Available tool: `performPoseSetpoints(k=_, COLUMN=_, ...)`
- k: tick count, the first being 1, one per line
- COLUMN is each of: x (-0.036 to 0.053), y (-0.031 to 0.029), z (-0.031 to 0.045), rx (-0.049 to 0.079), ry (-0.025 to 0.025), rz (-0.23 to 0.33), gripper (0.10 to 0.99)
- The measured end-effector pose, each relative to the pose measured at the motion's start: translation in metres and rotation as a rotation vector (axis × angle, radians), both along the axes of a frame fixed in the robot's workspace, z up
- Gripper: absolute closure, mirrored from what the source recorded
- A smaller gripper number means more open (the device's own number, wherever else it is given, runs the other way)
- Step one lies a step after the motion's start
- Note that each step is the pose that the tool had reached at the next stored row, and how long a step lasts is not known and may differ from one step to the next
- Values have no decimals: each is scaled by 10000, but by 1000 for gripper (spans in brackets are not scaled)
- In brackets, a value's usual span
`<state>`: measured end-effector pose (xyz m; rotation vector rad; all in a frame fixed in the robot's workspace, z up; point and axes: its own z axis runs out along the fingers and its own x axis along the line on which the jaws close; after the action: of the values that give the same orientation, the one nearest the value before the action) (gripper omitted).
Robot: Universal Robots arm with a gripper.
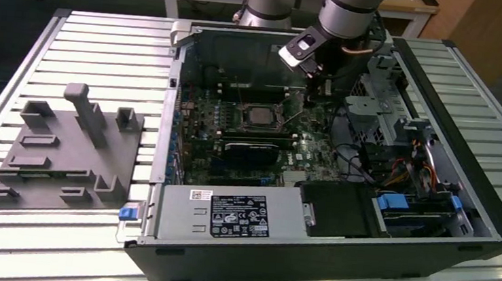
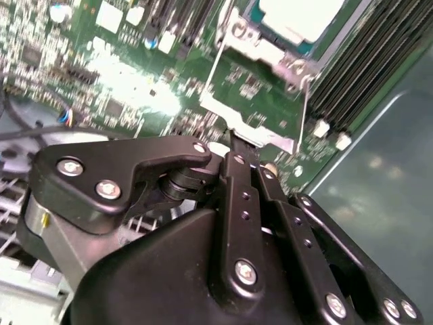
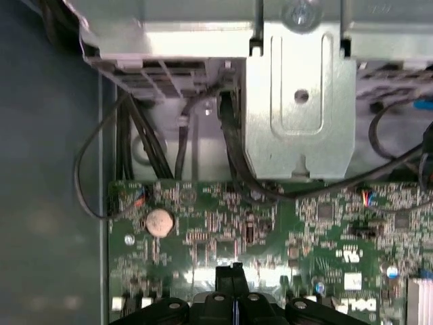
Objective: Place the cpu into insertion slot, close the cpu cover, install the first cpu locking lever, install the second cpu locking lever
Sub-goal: 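Close the cpu cover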
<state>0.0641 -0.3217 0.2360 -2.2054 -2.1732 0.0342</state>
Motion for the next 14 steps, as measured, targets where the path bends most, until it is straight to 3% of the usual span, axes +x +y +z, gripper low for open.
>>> performPoseSetpoints(k=1, x=1, y=0, z=-1, rx=1, ry=97, rz=0, gripper=980)
performPoseSetpoints(k=2, x=1, y=0, z=-1, rx=1, ry=130, rz=0, gripper=980)
performPoseSetpoints(k=8, x=-1, y=0, z=-1, rx=2, ry=141, rz=0, gripper=980)
performPoseSetpoints(k=14, x=-105, y=0, z=-1, rx=0, ry=124, rz=1, gripper=980)
